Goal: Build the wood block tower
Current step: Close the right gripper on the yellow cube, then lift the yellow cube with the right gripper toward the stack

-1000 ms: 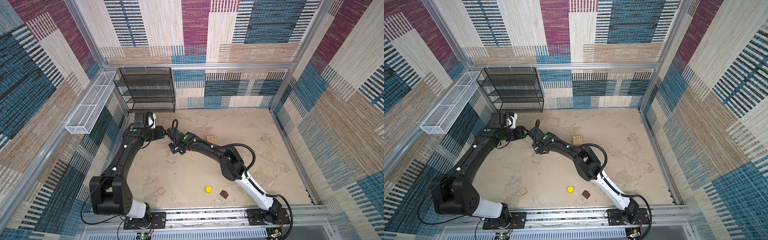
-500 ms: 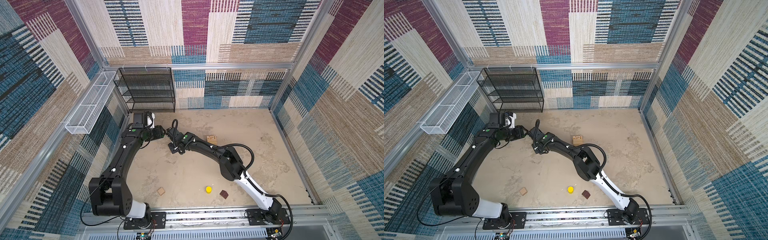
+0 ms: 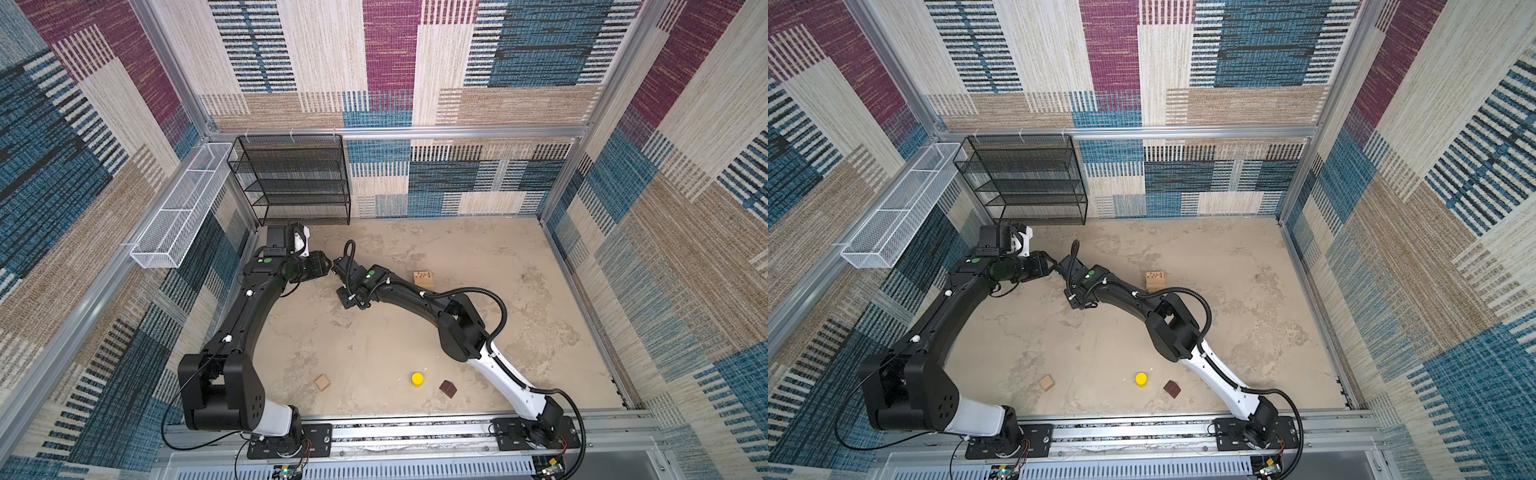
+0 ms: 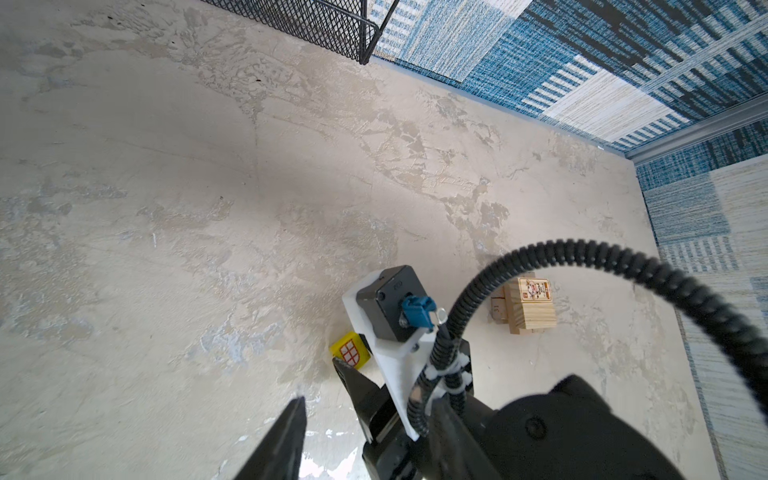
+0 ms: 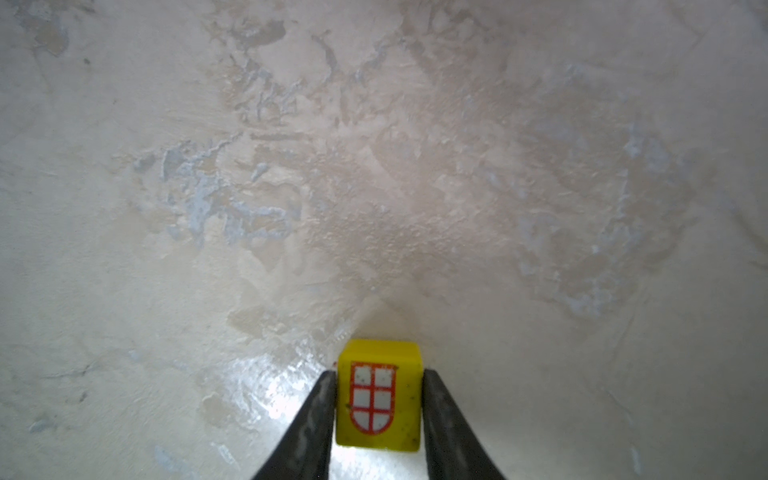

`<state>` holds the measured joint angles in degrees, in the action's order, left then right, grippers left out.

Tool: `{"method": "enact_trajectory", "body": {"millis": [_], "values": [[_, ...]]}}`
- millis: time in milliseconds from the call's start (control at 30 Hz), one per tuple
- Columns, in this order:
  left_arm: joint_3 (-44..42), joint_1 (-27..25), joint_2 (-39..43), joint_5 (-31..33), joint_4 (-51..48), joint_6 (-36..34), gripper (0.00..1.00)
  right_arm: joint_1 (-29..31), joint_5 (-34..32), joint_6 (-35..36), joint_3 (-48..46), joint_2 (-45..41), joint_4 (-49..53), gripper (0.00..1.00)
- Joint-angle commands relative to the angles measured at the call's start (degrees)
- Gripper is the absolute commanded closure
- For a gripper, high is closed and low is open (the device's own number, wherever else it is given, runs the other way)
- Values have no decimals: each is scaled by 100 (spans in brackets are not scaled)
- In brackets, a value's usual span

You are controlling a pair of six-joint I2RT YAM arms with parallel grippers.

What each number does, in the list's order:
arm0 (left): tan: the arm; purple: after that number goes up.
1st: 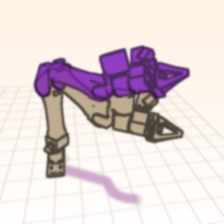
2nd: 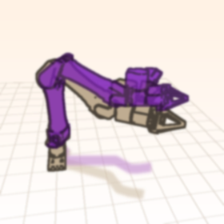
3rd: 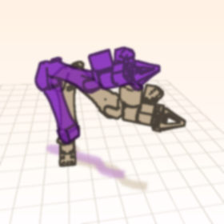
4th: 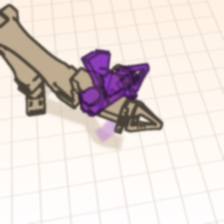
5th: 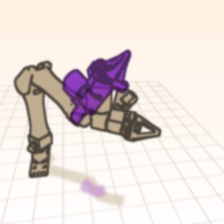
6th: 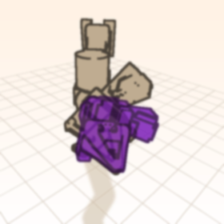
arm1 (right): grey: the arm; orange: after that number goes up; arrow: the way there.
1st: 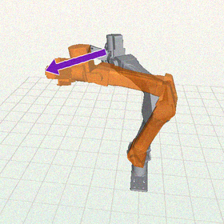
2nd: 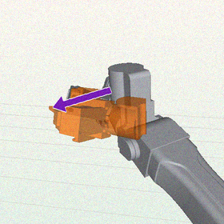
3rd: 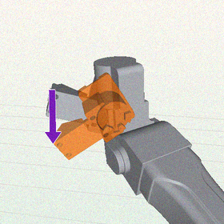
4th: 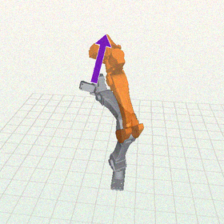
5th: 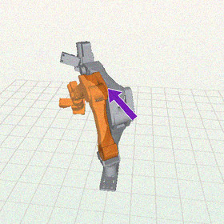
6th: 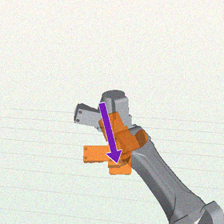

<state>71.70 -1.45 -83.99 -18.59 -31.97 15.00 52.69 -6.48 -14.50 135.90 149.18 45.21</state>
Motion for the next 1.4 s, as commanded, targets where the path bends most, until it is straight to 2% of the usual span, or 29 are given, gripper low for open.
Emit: {"method": "enact_trajectory", "body": {"millis": [0, 133, 333, 567, 633, 733, 1033, 1367], "values": [[6, 13, -7, -109, 7, 99, 48, 5, -55, 18, 56, 32, 14, 63], [6, 16, 4, -119, 6, 107, 48, 0, -85, -6, 63, 24, 40, 65], [10, 35, 23, -119, 8, 90, 48, -3, -134, -9, 95, -103, 80, 74], [-23, 76, 66, -160, 66, 83, 48, 5, -274, 0, 113, -469, 117, 88], [-50, 77, 66, -209, 119, 127, 48, 5, -423, -8, 87, -609, 167, 89], [-104, 80, 9, -258, 249, 220, 48, 3, -663, -88, -64, -881, 283, 99], [-174, -101, -48, -122, 399, 118, 49, -5, -1064, -281, -2183, -2553, -527, 100], [26, -894, -205, -35, 876, 283, 51, -74, -1867, -428, -3916, -4171, -849, 100]]}}
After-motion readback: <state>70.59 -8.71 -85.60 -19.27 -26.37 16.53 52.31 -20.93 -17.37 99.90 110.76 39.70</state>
